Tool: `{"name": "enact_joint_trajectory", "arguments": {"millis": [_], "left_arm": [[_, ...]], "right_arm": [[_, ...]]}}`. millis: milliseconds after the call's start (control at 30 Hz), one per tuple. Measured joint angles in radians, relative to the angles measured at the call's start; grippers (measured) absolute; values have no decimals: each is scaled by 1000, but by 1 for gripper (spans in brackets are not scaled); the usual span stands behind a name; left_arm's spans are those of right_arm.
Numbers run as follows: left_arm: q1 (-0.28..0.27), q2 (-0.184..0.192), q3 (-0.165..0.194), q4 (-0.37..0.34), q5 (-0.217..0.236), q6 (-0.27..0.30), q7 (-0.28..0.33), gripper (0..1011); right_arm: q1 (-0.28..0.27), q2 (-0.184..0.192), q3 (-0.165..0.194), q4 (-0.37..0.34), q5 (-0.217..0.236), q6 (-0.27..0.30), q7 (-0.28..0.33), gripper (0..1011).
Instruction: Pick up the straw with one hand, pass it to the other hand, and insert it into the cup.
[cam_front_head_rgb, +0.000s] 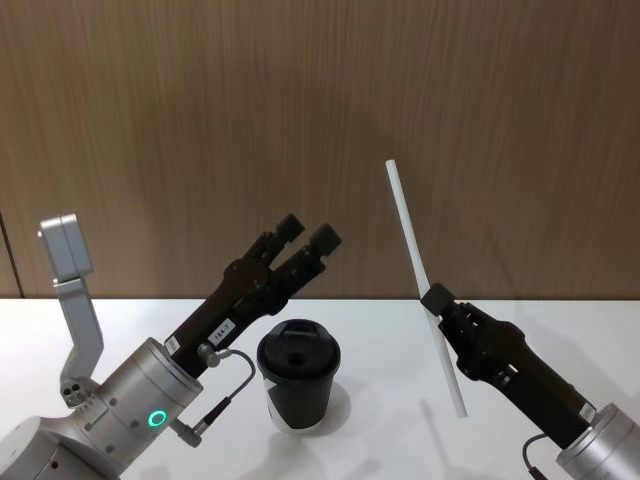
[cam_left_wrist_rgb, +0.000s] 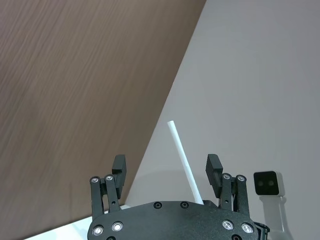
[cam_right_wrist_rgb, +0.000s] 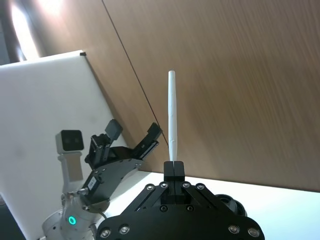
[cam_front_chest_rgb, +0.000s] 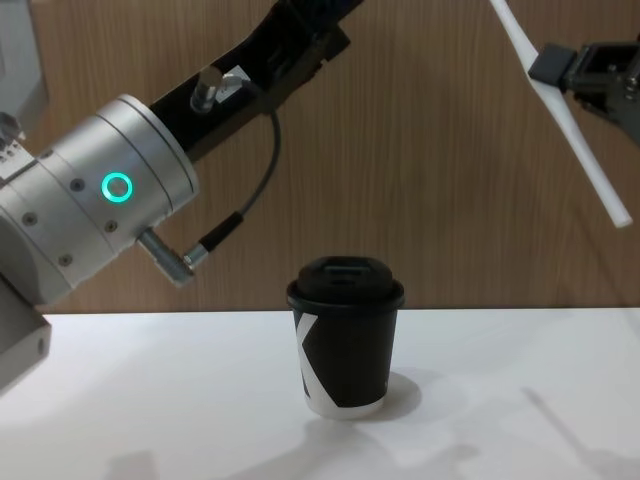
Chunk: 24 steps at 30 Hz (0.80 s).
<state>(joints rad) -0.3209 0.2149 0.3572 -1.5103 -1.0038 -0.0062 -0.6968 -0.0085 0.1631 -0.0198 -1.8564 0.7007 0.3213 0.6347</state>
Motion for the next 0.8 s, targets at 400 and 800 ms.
{"name": "enact_joint_trajectory", "arguments": {"millis": [400,800], "left_arm": [[-11,-9,8,40,-48,11,-15,1003],[-22,-6,20,66,-66,21,-14,1003]], "right_arm": [[-11,31,-13,-1,15,-8,42,2],[-21,66,-41,-6,20,-6,82,2]]}}
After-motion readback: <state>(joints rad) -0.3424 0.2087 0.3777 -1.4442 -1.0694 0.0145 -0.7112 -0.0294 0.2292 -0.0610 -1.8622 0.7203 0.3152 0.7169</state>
